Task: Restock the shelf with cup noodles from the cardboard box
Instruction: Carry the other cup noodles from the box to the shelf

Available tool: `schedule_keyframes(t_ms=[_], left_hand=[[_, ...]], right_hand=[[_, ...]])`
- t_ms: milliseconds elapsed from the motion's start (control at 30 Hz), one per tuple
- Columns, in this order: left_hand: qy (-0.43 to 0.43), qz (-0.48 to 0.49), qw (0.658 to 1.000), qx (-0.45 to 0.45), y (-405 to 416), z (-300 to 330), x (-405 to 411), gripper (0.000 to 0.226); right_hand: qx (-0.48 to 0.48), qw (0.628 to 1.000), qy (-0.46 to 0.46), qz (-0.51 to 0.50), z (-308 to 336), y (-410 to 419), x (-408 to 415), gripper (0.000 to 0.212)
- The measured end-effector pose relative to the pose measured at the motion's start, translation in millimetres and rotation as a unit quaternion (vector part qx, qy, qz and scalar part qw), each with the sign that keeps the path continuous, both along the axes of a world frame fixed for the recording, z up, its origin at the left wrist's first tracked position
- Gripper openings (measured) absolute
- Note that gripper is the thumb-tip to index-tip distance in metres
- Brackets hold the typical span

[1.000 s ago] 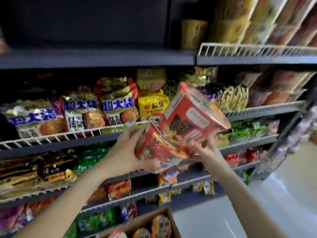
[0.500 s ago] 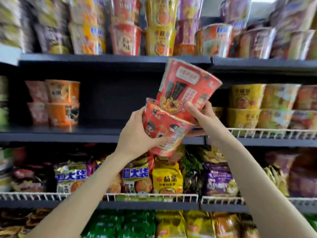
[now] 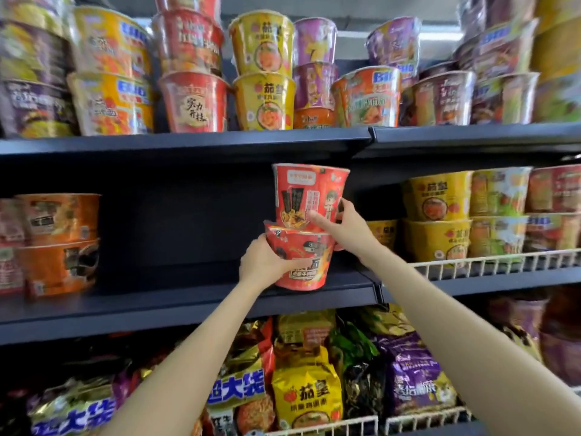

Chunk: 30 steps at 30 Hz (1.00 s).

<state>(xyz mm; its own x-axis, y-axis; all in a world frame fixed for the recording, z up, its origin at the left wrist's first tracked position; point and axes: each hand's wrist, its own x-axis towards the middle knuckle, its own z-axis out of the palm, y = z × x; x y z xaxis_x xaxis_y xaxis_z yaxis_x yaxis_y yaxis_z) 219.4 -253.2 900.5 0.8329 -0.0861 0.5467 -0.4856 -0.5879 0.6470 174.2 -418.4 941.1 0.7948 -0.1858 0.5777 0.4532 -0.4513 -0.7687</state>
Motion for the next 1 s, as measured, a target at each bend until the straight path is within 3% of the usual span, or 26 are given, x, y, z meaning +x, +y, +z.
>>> schedule_keyframes(t_ms=[67,200,267,467,600,700,767,867,1000], left_hand=[[0.010,0.013,1.000,0.000,-10.5,1.0,20.4,0.086],[0.050,-0.026,0.998,-0.025,-29.6,0.3,53.4,0.074],[0.063,-0.061,0.996,-0.033,-34.9,-1.1,64.4,0.067],[0.069,-0.042,0.996,0.025,-27.7,-7.9,93.2,0.067],[0.046,-0.017,0.986,0.161,-13.5,-22.7,79.7,0.068],[-0.009,-0.005,0.968,0.253,0.9,-31.4,62.3,0.054],[-0.065,-0.025,0.964,0.258,9.7,-34.8,47.1,0.045],[-0.192,-0.043,0.960,0.198,19.2,-44.4,17.8,0.031],[-0.375,-0.042,0.919,0.116,29.3,-80.1,-23.4,0.020]], right_hand=[[-0.025,0.997,-0.058,-0.049,-16.9,-3.7,18.6,0.067],[-0.256,0.952,-0.098,-0.135,-41.9,-12.0,57.4,0.052],[-0.328,0.922,-0.097,-0.182,-45.1,-14.5,75.4,0.046],[-0.400,0.854,-0.051,-0.329,-42.8,-21.7,125.4,0.050],[-0.398,0.837,-0.061,-0.372,-42.0,-22.6,149.0,0.042],[-0.381,0.854,-0.059,-0.349,-48.4,-21.2,140.6,0.047],[-0.370,0.861,-0.088,-0.337,-56.1,-16.5,118.1,0.041],[-0.333,0.882,-0.187,-0.277,-77.0,-7.2,68.8,0.030],[-0.280,0.901,-0.270,-0.190,-123.8,12.0,-4.5,0.025]])
